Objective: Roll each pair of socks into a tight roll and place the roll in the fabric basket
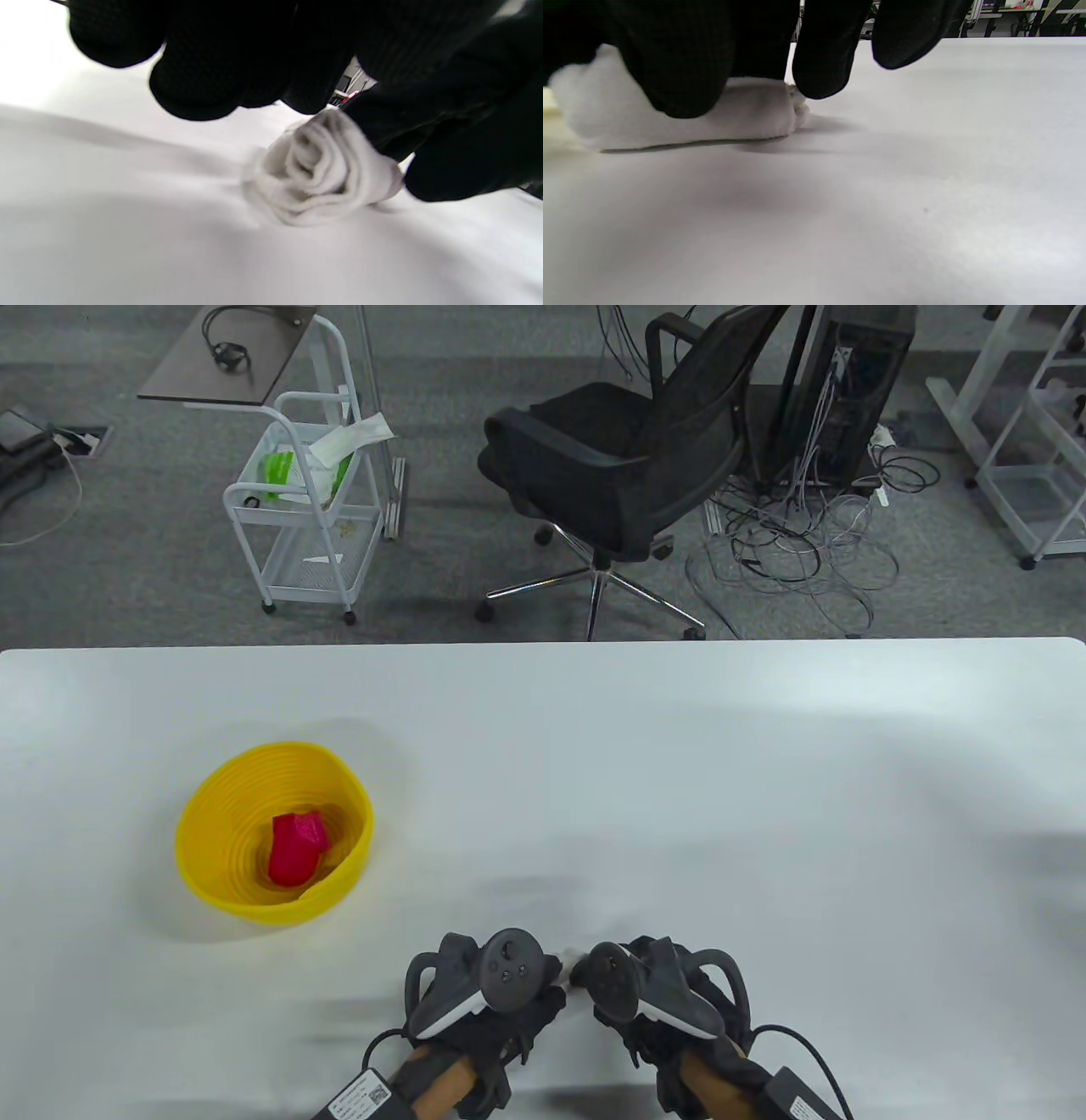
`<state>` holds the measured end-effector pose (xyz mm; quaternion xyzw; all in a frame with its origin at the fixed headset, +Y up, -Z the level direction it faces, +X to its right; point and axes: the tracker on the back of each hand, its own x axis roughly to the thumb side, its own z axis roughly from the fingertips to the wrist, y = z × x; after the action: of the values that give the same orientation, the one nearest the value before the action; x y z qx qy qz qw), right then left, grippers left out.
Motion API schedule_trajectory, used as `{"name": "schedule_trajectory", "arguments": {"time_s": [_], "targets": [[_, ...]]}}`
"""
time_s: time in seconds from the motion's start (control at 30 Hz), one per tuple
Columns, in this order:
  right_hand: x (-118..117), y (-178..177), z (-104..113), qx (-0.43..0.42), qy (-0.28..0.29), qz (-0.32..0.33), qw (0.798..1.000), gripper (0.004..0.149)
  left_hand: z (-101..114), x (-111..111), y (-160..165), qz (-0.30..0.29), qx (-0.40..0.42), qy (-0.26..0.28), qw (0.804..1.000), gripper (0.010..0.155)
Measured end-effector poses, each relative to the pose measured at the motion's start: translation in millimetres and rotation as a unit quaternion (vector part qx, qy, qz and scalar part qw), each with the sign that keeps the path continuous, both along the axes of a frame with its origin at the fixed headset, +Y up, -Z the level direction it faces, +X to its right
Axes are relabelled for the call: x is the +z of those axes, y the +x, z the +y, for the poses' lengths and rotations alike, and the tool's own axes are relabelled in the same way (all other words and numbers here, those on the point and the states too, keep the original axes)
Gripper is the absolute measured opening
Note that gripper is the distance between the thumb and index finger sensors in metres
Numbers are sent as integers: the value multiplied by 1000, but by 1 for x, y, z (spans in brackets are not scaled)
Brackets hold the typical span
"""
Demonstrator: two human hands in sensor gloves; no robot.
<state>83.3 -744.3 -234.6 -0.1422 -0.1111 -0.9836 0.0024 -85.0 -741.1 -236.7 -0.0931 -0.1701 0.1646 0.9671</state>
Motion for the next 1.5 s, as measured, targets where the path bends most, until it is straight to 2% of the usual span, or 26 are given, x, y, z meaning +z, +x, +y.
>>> {"name": "schedule_trajectory", "arguments": {"time_s": [0.17, 0.27, 0.37, 0.5, 0.6, 0.7, 0.83, 1.0, 1.2, 1.4, 1.5], "targets": [[-2, 0, -5, -5, 6, -22, 1000, 51, -3, 5, 9, -15, -45, 16, 999, 54], [-3, 0, -6, -16, 12, -32, 999, 48, -12, 4, 13, -9, -92, -8, 996, 62], [-3, -1, -6, -24, 22, -39, 999, 46, -20, 3, 14, -10, -103, -9, 995, 68], [-5, 2, -4, -38, 15, -43, 998, 45, -21, 0, 14, -5, -91, 10, 996, 55], [-5, 8, 6, -73, 19, -40, 996, 44, -20, 1, 15, -8, -90, 14, 996, 51], [-2, 12, 23, -93, 58, -24, 994, 42, -21, 0, 14, -10, -82, -3, 997, 49], [8, 6, 32, -84, 55, 27, 995, 39, -21, -1, 13, -17, -73, -24, 997, 49], [13, -6, 21, 5, 29, 51, 998, 42, -23, -2, 11, -17, -59, -39, 997, 49], [4, 0, 11, -8, -4, 20, 1000, 49, -22, -3, 5, 2, -48, -39, 998, 55], [-3, 6, 3, -15, -8, -8, 1000, 52, -3, 1, 3, 5, -21, 12, 1000, 56], [-5, 7, -2, -12, -8, -19, 1000, 52, 0, 4, 6, -3, -41, 25, 999, 56]]}}
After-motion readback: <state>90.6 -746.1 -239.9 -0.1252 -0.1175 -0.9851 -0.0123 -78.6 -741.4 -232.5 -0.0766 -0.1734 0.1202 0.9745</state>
